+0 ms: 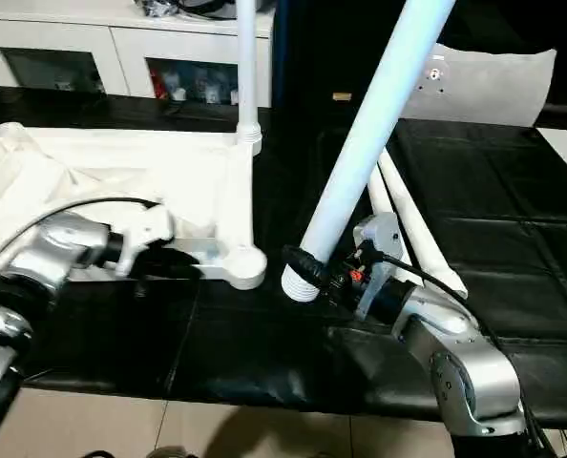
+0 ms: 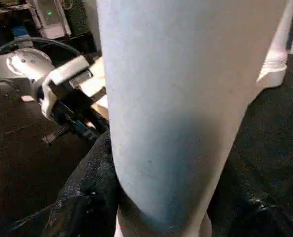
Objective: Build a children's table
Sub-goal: Insert table leg to table base
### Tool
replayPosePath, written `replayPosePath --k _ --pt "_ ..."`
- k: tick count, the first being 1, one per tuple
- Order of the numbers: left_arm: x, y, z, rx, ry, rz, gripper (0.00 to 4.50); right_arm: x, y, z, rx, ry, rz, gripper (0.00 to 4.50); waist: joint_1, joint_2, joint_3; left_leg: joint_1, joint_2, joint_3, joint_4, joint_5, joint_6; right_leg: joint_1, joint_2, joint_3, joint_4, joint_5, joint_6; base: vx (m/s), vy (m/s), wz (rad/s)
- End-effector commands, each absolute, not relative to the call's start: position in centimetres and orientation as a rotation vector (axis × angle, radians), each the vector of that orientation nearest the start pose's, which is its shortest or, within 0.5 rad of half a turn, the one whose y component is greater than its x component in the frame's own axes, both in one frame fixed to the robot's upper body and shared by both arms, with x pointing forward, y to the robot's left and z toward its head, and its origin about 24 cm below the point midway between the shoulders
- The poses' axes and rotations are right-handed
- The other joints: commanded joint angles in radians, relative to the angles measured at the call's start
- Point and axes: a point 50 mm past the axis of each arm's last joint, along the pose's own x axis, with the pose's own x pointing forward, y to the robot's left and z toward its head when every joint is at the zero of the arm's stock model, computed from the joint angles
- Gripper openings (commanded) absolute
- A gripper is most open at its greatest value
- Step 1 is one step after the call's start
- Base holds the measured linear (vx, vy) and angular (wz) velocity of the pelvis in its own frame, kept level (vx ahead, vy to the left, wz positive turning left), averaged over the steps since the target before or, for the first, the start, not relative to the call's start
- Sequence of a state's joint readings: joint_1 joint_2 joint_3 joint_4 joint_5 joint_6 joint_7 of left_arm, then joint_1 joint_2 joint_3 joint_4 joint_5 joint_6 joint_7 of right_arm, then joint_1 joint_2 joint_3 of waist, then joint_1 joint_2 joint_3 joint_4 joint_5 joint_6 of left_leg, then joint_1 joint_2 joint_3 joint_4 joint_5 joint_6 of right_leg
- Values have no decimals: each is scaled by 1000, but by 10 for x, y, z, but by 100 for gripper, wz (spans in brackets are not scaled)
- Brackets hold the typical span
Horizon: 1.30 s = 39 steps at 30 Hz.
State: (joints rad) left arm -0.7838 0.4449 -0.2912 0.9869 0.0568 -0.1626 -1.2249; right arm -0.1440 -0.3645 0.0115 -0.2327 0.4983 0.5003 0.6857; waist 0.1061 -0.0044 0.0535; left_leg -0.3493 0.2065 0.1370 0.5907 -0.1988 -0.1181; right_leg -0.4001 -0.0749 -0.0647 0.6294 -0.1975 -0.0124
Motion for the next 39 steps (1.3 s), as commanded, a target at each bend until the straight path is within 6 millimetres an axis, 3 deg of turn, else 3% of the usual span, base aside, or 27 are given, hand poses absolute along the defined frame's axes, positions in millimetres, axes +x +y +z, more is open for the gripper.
replayPosePath --k 1,5,7,9,12,15,16,19,20,30,39 --pt "334 162 47 488 510 -1270 24 258 -149 105 118 107 884 190 3 2 -65 -8 12 16 -69 -115 2 69 -61 47 -73 -112 -190 0 0 0" --pt "327 150 40 496 511 -1270 3 259 -147 106 116 105 892 190 4 1 -65 -9 13 17 -68 -118 7 69 -61 48 -75 -123 -190 0 0 0" --pt "311 127 34 515 486 -1300 3 261 -141 105 105 116 902 190 -1 4 -64 -11 15 16 -70 -127 7 68 -59 47 -75 -128 -186 0 0 0" --pt "307 121 34 507 468 -1307 1 262 -140 104 97 125 901 190 -4 3 -64 -11 15 17 -70 -126 11 67 -58 47 -75 -134 -188 0 0 0" --pt "295 110 38 498 419 -1351 0 266 -140 96 49 184 883 190 -4 4 -62 -7 12 19 -70 -141 16 60 -55 47 -85 -207 -164 0 0 0" --pt "288 108 37 484 403 -1383 0 270 -139 91 29 212 877 190 -6 4 -62 -9 11 20 -70 -145 14 57 -53 47 -88 -226 -155 0 0 0" --pt "286 111 35 499 410 -1389 0 271 -138 87 15 245 888 190 -4 -1 -62 -9 10 20 -71 -151 17 57 -53 47 -89 -238 -147 0 0 0" --pt "285 116 34 515 425 -1380 0 272 -138 82 -8 283 893 190 -7 2 -63 -11 10 19 -71 -143 14 59 -52 45 -86 -224 -140 0 0 0" --pt "285 117 35 519 426 -1379 0 272 -138 80 -9 297 891 190 -7 -2 -63 -11 9 20 -70 -138 17 59 -52 46 -86 -221 -136 0 0 0" --pt "279 122 42 523 450 -1442 0 280 -136 66 -6 359 892 190 -18 4 -65 -11 9 21 -69 -125 20 57 -51 46 -79 -162 -170 0 0 0" --pt "281 119 44 525 431 -1430 0 278 -135 57 29 375 899 190 -19 6 -64 -9 9 21 -71 -152 13 58 -50 46 -84 -186 -165 0 0 0"
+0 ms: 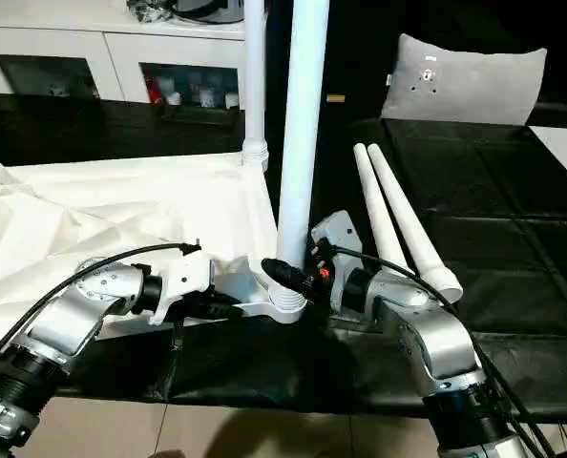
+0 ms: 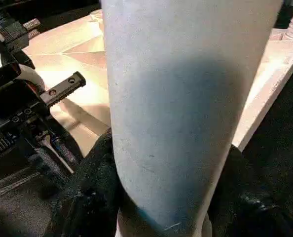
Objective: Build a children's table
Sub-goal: Insert table leg to table base
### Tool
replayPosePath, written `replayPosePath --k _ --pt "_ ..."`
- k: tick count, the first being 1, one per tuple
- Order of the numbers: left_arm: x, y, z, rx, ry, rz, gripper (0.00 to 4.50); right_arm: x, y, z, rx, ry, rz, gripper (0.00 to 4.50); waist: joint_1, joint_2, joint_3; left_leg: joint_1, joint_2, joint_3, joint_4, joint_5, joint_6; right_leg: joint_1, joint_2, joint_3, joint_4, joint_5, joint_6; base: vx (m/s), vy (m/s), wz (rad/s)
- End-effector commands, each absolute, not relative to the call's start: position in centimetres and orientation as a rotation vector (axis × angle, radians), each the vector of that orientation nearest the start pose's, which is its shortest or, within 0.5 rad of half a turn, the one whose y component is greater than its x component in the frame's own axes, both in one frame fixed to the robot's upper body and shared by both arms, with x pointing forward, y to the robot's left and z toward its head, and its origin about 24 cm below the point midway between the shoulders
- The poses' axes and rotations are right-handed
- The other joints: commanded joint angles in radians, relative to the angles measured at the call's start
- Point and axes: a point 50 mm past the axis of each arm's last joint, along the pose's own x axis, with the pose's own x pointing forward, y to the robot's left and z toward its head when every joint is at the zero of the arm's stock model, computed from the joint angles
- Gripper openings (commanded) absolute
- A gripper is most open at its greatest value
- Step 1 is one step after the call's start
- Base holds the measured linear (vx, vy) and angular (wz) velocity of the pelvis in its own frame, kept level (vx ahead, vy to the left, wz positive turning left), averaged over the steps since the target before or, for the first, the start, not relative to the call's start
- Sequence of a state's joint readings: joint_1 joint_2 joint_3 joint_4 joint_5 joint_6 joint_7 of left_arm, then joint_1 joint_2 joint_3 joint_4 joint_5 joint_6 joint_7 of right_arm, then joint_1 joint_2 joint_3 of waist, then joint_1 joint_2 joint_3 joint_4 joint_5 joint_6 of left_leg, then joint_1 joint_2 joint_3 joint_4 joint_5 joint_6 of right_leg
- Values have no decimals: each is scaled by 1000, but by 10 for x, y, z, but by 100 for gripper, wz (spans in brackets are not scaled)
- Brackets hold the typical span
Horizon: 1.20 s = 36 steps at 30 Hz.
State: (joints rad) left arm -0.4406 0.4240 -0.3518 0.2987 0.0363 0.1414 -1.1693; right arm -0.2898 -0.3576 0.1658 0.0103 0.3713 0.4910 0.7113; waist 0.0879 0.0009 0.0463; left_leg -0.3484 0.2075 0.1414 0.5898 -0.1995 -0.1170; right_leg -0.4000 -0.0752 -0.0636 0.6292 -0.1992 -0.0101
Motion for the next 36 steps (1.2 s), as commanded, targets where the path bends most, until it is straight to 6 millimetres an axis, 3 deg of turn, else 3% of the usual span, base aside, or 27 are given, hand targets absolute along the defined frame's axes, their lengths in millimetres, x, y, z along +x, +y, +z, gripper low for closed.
replayPosePath --k 1,9,10,12,18,20,21,28,36 --pt "282 119 44 527 430 -1424 0 278 -135 56 35 374 901 190 -1 0 -56 -10 8 16 -70 -156 12 59 -50 45 -84 -194 -166 0 0 0" --pt "287 120 46 496 414 -1370 0 269 -143 43 236 329 856 190 1 2 -57 -9 9 15 -72 -174 17 56 -51 44 -87 -202 -170 0 0 0" --pt "288 120 47 487 410 -1366 0 268 -145 39 274 320 841 190 1 8 -57 -10 9 15 -72 -181 17 55 -53 44 -88 -208 -171 0 0 0" --pt "289 119 47 478 404 -1362 0 264 -146 32 318 305 822 190 1 5 -56 -9 9 16 -73 -196 18 54 -53 44 -91 -225 -171 0 0 0" --pt "291 117 48 472 397 -1351 0 252 -144 18 353 286 812 190 2 8 -56 -10 10 14 -76 -205 22 53 -53 43 -94 -248 -162 0 0 0" --pt "291 118 48 474 397 -1349 0 250 -145 14 314 288 815 190 1 8 -55 -11 9 14 -77 -205 26 53 -52 42 -96 -256 -158 0 0 0" --pt "291 118 47 477 399 -1348 0 248 -146 11 256 297 818 190 1 13 -55 -11 9 14 -77 -210 25 53 -53 42 -97 -272 -153 0 0 0" --pt "290 121 46 501 409 -1357 0 249 -150 6 22 348 869 189 -3 9 -54 -11 8 14 -78 -213 28 54 -50 42 -100 -290 -139 0 0 0" --pt "292 122 48 527 414 -1375 0 251 -141 1 -52 435 984 189 -11 7 -54 -5 11 10 -85 -297 21 46 -50 42 -110 -373 -119 0 0 0"
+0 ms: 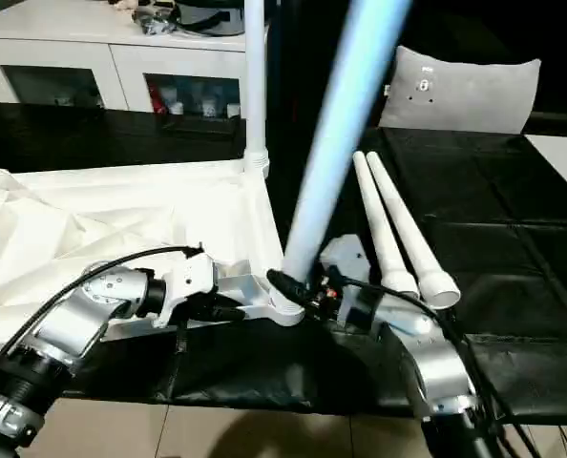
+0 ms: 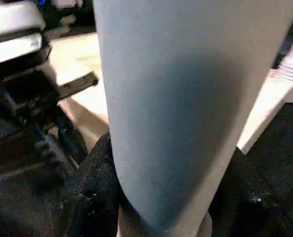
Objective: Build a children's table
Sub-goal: Insert table leg to table base, then rotate leg to tighten
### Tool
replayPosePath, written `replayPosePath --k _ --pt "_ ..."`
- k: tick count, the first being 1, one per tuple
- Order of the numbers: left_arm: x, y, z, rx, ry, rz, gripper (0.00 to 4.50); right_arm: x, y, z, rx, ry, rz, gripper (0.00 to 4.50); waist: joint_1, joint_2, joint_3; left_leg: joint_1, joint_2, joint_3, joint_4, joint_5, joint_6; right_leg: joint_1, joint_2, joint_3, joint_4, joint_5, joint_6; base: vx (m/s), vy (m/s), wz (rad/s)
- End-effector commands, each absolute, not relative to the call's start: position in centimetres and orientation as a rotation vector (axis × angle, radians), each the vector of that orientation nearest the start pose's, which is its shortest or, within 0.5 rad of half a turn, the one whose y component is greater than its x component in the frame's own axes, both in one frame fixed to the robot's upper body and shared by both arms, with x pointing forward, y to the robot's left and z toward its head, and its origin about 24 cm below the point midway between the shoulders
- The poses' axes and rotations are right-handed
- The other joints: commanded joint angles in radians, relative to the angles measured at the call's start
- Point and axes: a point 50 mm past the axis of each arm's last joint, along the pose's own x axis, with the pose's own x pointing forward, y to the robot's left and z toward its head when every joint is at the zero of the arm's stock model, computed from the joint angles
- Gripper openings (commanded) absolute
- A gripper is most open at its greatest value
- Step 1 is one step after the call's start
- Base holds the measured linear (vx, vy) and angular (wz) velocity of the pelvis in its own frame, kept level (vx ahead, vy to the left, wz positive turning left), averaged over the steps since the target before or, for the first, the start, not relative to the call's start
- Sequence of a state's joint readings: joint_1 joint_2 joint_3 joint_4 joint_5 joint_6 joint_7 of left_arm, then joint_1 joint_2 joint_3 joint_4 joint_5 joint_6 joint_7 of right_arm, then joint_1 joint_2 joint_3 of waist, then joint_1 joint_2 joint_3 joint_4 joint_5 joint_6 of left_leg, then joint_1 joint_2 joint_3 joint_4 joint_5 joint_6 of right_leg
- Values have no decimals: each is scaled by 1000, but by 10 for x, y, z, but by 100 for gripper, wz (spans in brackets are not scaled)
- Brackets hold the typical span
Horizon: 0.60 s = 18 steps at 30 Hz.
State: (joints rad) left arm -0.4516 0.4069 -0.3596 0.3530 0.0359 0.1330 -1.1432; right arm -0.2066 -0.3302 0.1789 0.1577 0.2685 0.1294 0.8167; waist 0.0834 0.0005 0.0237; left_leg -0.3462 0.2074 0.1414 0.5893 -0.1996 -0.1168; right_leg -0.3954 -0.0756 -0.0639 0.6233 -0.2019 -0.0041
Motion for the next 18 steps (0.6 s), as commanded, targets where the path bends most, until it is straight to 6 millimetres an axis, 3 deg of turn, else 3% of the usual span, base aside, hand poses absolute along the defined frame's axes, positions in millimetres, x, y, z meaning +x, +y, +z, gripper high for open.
replayPosePath --k 1,5,7,11,14,18 --pt "292 122 48 527 414 -1374 0 251 -141 1 -53 436 986 189 -7 8 -32 -7 11 10 -84 -294 21 41 -50 43 -103 -361 -127 0 0 0" --pt "299 124 52 540 414 -1367 0 256 -134 2 -54 468 1049 189 -9 3 -32 -7 10 10 -85 -304 20 42 -49 42 -102 -344 -138 0 0 0" --pt "301 126 52 547 414 -1358 0 257 -132 3 -50 470 1066 189 -11 1 -29 -7 10 10 -86 -320 20 41 -51 41 -105 -385 -131 0 0 0" --pt "304 129 53 544 421 -1323 0 260 -129 3 -49 465 1064 189 -15 -3 -23 5 8 6 -90 -372 17 34 -56 38 -125 -548 -82 0 0 0" --pt "305 130 53 525 428 -1291 0 262 -128 4 -39 462 1045 189 -19 -4 -27 4 10 5 -95 -354 20 37 -55 37 -125 -516 -87 0 0 0" --pt "303 127 55 400 439 -1121 0 273 -125 0 -28 465 840 189 -29 1 -21 4 10 3 -98 -379 3 32 -55 33 -126 -550 -91 0 0 0"
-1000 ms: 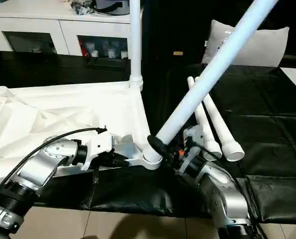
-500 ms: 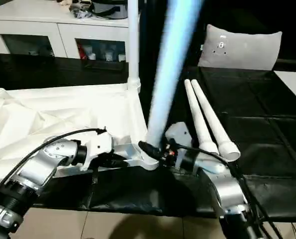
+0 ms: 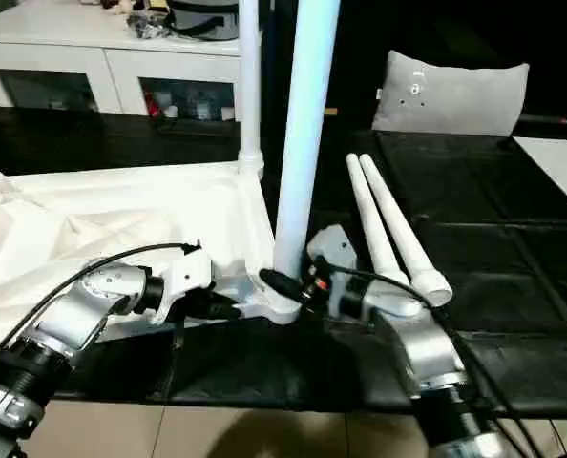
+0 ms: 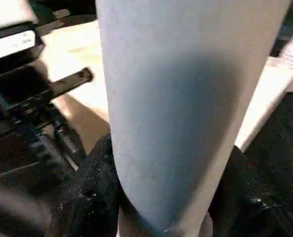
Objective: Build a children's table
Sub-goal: Rotate leg to tighten
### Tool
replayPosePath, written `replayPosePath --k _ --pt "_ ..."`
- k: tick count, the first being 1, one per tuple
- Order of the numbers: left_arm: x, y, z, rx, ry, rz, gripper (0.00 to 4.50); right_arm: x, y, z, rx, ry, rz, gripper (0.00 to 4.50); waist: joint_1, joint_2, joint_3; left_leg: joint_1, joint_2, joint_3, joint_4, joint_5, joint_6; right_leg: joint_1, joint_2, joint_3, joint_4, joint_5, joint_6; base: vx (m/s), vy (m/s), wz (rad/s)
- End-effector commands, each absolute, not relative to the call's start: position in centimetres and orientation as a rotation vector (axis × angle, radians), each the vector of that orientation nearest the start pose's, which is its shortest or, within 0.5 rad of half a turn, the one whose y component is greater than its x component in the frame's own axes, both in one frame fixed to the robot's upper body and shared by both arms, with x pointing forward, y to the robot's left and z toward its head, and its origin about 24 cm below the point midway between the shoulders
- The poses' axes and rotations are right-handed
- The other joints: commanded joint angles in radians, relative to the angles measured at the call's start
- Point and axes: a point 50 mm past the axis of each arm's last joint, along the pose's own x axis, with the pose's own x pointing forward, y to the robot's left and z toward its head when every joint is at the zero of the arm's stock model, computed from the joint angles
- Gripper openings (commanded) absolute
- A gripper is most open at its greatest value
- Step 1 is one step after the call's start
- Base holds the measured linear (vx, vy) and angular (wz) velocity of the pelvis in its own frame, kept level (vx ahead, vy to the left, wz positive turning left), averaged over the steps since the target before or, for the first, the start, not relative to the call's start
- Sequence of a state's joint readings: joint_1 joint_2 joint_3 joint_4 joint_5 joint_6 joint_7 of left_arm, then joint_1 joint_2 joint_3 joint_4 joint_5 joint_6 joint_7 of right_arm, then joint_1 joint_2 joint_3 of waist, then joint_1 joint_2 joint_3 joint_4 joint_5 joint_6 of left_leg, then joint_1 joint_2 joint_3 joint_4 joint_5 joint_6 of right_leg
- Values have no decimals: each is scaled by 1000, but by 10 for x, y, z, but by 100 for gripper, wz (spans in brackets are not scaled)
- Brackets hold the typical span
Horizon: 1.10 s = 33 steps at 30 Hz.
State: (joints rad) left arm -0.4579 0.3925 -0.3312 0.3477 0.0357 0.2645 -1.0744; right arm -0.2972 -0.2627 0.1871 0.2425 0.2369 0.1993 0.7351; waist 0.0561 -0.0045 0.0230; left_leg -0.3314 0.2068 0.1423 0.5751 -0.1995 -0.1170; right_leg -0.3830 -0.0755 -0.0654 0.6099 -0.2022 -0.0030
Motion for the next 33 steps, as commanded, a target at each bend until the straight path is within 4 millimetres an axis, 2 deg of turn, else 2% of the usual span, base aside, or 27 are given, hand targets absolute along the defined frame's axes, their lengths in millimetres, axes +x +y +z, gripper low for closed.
replayPosePath --k 1,2,3,5,6,9,12,13,14,15,18,20,21,23,25,26,27,29,31,33 --pt "303 125 56 383 438 -1107 0 275 -125 -1 -23 465 814 189 -5 5 -20 -9 11 3 -83 -387 1 17 -56 35 -115 -562 -89 0 0 0" --pt "301 121 56 358 436 -1087 0 278 -124 -1 -13 464 771 189 -9 3 -20 -11 10 1 -83 -395 0 18 -56 33 -116 -581 -80 0 0 0" --pt "298 112 58 329 432 -1063 0 285 -121 -2 7 462 696 189 -16 8 -20 -16 11 -3 -86 -397 -7 20 -57 32 -114 -573 -83 0 0 0" --pt "294 101 59 300 426 -1042 0 292 -118 -2 26 462 625 189 -27 8 -20 -17 9 -5 -85 -411 -5 20 -55 29 -117 -576 -76 0 0 0" --pt "291 92 60 280 420 -1031 0 298 -116 -2 36 465 581 189 -34 8 -21 -24 8 -7 -86 -400 -2 24 -54 28 -115 -550 -82 0 0 0" --pt "285 69 63 278 407 -1011 0 311 -108 1 20 468 502 189 -40 3 -23 -17 6 0 -80 -385 9 17 -50 32 -116 -504 -99 0 0 0" --pt "286 65 64 314 398 -976 0 314 -100 2 27 475 498 189 -45 5 -25 -25 6 2 -81 -349 19 22 -48 35 -112 -446 -110 0 0 0" --pt "287 65 64 322 396 -967 0 314 -99 2 28 475 501 189 -43 -1 -28 -26 6 4 -79 -327 25 25 -48 37 -106 -412 -116 0 0 0" --pt "287 65 64 322 396 -967 0 314 -99 2 28 475 501 189 -43 -1 -28 -26 6 4 -79 -327 25 25 -48 37 -106 -412 -116 0 0 0" --pt "289 66 64 345 395 -946 0 314 -95 2 28 476 510 189 -41 0 -31 -27 7 7 -79 -285 29 28 -47 39 -101 -343 -133 0 0 0" --pt "293 74 64 403 396 -903 0 314 -89 1 12 467 547 189 -40 3 -32 -28 8 9 -79 -253 30 33 -46 39 -93 -264 -163 0 0 0" --pt "294 76 64 414 397 -897 0 314 -88 2 14 460 551 189 -41 2 -31 -28 8 10 -80 -249 30 35 -46 39 -93 -259 -167 0 0 0" --pt "294 78 64 415 397 -895 0 315 -88 3 20 457 555 224 -41 3 -30 -27 8 10 -81 -253 29 35 -47 40 -94 -271 -168 0 0 0" --pt "295 79 65 415 397 -895 0 316 -88 4 26 451 555 224 -42 5 -28 -26 8 10 -82 -273 24 33 -47 39 -98 -303 -162 0 0 0" --pt "295 80 65 416 397 -896 0 317 -89 4 25 447 549 264 -43 5 -28 -25 9 9 -83 -290 20 32 -47 39 -99 -323 -158 0 0 0" --pt "295 82 65 422 397 -901 0 317 -90 5 27 439 557 266 -44 8 -27 -24 9 8 -83 -297 18 30 -46 39 -99 -328 -157 0 0 0" --pt "295 83 64 426 398 -902 0 317 -91 6 31 429 564 270 -43 6 -28 -22 10 9 -82 -300 17 29 -47 40 -100 -329 -159 0 0 0" --pt "296 87 63 436 401 -905 0 317 -94 9 40 403 588 308 -37 6 -31 -25 10 9 -81 -271 25 34 -47 41 -96 -283 -164 0 0 0" --pt "297 91 61 450 405 -921 0 315 -99 13 46 368 627 313 -34 8 -34 -26 11 12 -79 -229 31 37 -46 41 -91 -221 -180 0 0 0" --pt "297 93 61 454 406 -929 0 313 -102 15 45 352 649 329 -24 10 -43 -29 11 14 -69 -137 43 43 -45 42 -75 -80 -209 0 0 0"
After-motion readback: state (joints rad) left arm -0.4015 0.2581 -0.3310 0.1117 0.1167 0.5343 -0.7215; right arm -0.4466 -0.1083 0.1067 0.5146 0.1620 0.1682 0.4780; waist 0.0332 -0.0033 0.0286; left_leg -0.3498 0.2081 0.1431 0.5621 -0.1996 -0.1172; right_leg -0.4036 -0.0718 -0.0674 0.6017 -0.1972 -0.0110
